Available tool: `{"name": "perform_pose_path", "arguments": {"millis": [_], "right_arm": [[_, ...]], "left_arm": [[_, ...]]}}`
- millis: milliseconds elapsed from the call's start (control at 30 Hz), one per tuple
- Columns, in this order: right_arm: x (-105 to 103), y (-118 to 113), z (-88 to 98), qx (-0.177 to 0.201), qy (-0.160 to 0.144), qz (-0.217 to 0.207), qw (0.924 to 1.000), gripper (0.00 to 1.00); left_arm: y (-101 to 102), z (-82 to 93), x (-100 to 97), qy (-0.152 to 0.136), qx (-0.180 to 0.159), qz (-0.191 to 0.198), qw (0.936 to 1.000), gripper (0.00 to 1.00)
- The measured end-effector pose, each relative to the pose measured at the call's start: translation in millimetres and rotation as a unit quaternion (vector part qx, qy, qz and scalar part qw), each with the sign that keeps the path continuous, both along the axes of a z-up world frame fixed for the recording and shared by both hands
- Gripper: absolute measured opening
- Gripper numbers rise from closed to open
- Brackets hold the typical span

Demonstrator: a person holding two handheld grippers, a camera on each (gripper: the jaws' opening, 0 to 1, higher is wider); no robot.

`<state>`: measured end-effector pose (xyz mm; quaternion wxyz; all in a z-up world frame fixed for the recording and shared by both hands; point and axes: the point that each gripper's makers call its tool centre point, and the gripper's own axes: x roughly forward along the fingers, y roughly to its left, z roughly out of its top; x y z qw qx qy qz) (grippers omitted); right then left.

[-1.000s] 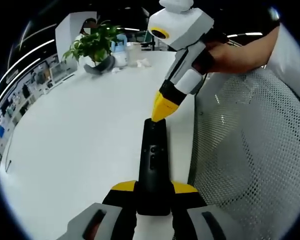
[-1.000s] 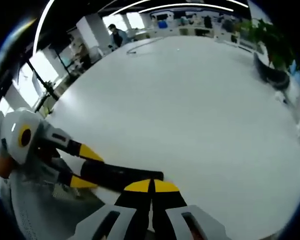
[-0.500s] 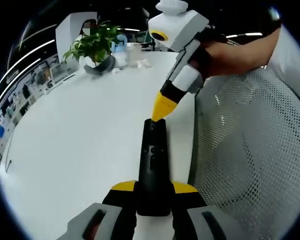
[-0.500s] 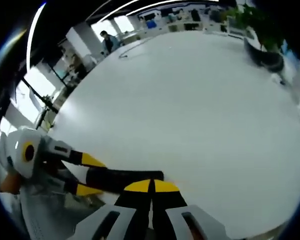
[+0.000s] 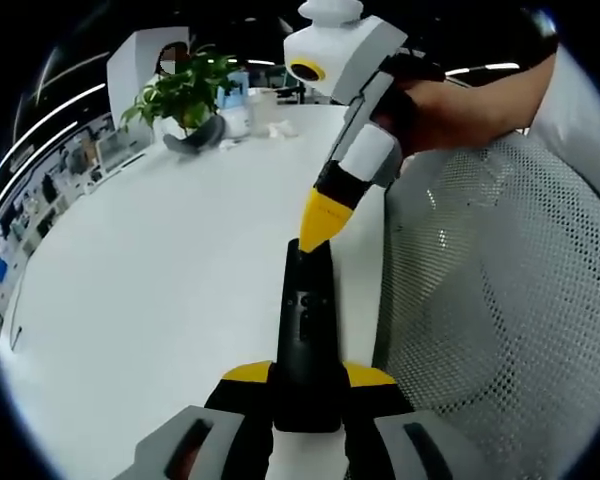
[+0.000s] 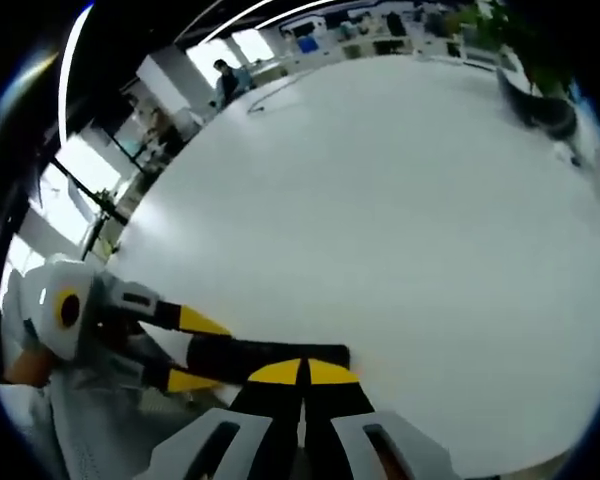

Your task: Press the specified remote control buttons in sequence, fully releasing each button before pressing the next.

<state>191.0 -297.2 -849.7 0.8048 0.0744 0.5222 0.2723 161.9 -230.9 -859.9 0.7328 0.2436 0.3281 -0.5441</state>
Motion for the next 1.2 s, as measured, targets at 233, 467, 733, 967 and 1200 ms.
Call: {"name": "perform_pose_path", "arguments": {"millis": [233,467,733,967,1200], "right_arm": [[0.2,-0.7,0.6,0.006,0.004,-0.009,0.9999,0.0],[0.1,-2.2,0.1,0.012,0.013,-0.021,0.9996,0.0],[-4.3,-4.7,-0.2,0.008,0.027,-0.029,0.9992,0.0],[-4.5,-2.8,-1.5,-0.008,0.01,-0.006,0.9999,0.0],[-3.6,-4.5,-1.6,0.002,0.016,-0.011,0.9998,0.0]], "left_arm": [[-0.1,-0.4,-0.6,0.0,-0.001,-0.002,1.0,0.24],[-0.8,-0.6,-0.9,0.001,-0.002,-0.005,1.0,0.24],[-2.5,-0.7,-2.5,0.004,-0.005,-0.008,0.9999,0.24],[-2.8,-0.7,-2.0,0.003,-0.009,-0.007,0.9999,0.25],[-3.2,-0.7,-2.0,0.003,-0.01,-0.008,0.9999,0.25]]}}
